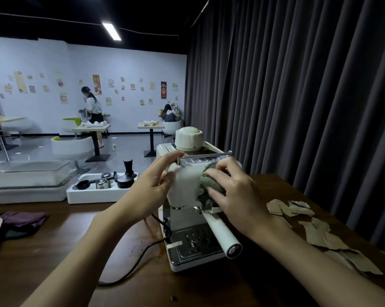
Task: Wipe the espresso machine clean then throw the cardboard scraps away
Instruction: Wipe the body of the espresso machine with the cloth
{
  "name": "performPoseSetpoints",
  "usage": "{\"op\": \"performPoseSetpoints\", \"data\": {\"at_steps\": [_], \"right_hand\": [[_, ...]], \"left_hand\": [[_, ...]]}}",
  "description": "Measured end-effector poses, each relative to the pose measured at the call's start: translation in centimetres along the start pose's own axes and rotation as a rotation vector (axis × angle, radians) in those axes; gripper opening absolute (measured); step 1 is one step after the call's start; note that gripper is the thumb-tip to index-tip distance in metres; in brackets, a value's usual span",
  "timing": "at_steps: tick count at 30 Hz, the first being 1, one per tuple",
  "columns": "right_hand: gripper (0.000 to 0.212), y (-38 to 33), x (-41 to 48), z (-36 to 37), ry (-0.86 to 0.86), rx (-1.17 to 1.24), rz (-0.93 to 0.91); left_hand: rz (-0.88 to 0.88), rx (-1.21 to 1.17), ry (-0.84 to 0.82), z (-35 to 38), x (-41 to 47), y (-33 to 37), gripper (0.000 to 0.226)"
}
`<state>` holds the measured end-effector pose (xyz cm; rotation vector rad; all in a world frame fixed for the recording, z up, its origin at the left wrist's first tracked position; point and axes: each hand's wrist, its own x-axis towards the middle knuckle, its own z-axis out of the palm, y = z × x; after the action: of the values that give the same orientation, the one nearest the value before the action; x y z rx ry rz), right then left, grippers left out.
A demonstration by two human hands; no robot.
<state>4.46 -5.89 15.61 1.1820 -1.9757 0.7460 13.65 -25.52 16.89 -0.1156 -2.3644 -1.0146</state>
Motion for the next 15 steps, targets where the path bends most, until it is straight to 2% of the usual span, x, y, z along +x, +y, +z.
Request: {"op": "performPoseSetpoints", "data": {"at_steps": [5, 7, 11, 15], "right_hand": [[0.029, 4.1, -1.0, -0.9, 0.162, 0.081, 0.200], [0.030, 5.0, -1.0, -0.9, 0.159, 0.112, 0.225], [0.031, 5.8, -0.9, -0.8, 0.122, 0.213, 0.245], [0.030, 6.8, -0.6, -1.2, 0.087, 0.456, 0.299]], "left_hand": [[-0.040, 0.101, 0.017, 0.1, -0.1, 1.6, 0.048], [-0.051, 0.173, 0.024, 0.5, 0.1, 2.7, 0.051], [-0.163, 0.506, 0.033, 1.9, 0.9, 5.3, 0.055], [-0.240, 0.555, 0.050, 4.2, 1.6, 6.4, 0.054]]}}
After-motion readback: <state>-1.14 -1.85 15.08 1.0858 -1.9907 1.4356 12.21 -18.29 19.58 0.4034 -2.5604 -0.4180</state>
